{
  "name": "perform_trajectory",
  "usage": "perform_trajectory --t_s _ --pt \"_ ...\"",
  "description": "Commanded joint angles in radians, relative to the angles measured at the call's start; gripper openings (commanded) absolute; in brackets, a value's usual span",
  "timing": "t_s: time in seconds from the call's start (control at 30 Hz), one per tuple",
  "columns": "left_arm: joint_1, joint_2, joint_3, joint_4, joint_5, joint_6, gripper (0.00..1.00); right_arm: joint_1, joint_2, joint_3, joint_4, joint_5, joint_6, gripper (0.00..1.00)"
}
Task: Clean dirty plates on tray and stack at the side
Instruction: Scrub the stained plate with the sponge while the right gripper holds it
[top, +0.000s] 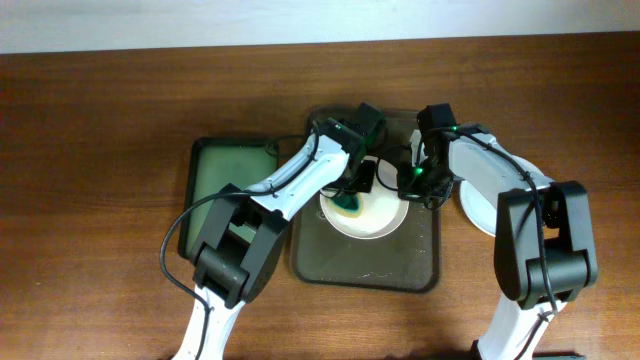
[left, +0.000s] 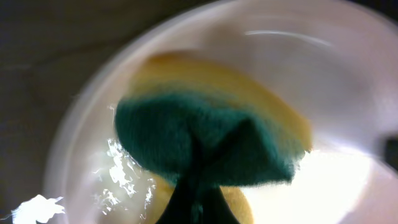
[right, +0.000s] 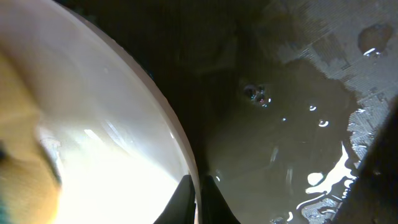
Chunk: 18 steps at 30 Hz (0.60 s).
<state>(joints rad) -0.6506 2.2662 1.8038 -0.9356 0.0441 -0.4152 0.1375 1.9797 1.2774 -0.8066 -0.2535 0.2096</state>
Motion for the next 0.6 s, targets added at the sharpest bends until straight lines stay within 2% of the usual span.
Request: perform_trajectory --t_s 0.0,0.13,0.2,0.3,0.37,0.47,0.57 --pt "0.035 0.040 0.026 -0.046 -0.243 0.009 0.00 0.019 0.037 -0.011 0.003 -0.005 0.008 0.04" --pt "0.027 0.059 0.026 -0.038 -0.229 0.008 0.00 0.019 0.037 -0.012 0.003 -0.005 0.008 0.04" --pt "0.020 0.076 0.026 -0.013 -0.090 0.016 0.00 0.019 0.037 -0.011 0.004 -0.005 0.008 0.04" --pt "-0.006 0.114 0.026 0.049 0.265 0.027 0.00 0.019 0.037 -0.011 0.003 -0.005 0.008 0.04" --pt "-0.026 0.123 0.026 0.076 0.427 0.027 0.00 0.019 0.037 -0.011 0.004 -0.005 0.008 0.04" --pt "-0.053 0.123 0.026 0.106 0.528 0.027 0.00 0.019 0.037 -0.011 0.004 -0.005 0.008 0.04" --pt "-0.067 0.123 0.026 0.108 0.547 0.031 0.00 0.019 0.037 -0.011 0.005 -0.005 0.008 0.04"
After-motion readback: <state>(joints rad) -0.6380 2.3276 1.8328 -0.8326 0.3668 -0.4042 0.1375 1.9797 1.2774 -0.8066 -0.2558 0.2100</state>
